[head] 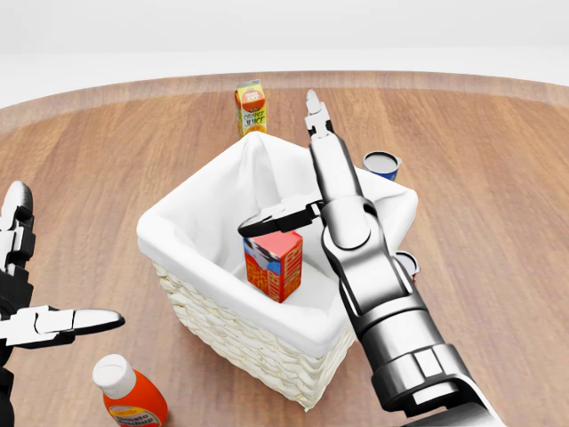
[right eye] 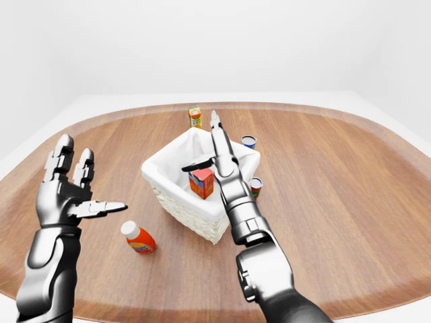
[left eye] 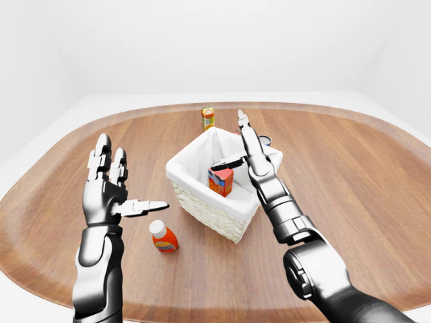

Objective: Pick up the butter and put it in the basket.

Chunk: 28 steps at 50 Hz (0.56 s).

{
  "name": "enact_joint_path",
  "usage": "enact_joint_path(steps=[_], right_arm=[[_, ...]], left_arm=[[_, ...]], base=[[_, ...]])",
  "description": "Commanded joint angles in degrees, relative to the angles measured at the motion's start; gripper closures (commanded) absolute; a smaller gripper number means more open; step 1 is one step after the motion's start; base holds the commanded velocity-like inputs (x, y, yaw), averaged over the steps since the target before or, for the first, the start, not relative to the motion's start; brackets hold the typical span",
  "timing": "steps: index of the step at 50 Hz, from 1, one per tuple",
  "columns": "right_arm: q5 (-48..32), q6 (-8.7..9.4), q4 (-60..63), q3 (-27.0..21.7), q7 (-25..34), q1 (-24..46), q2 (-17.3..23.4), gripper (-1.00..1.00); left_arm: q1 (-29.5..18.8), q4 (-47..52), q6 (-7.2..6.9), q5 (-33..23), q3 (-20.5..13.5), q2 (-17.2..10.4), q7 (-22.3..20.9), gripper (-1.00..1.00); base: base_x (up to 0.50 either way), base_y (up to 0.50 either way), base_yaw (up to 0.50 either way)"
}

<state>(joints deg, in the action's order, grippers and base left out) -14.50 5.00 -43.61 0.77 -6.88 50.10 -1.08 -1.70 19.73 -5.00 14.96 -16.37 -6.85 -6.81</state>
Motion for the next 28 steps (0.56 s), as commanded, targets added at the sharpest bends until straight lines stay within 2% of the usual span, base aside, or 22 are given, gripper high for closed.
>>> enact_joint_path(steps=[1,18,28], right_arm=[[-1.1,0.0,19.69,0.76,4.66,-9.63,0.86,-1.0],[-1.13,0.0,39.02,-0.1,8.89,-19.74,2.65,-1.0],[0.45,0.0,45.84,-1.64,10.23,-24.06,4.09,-1.0]], left_arm=[[0.58,0.85,0.0,-0.36,0.07,0.29,-0.38,-1.0],[1.29,2.55,0.0,-0.61,-0.05,0.65,-0.72,-1.0],[1.42,3.21,0.0,-0.83,-0.09,0.77,-0.92,-1.0]], base=[[0.0,0.0,0.0],[0.0,0.0,0.0],[0.0,0.0,0.0]])
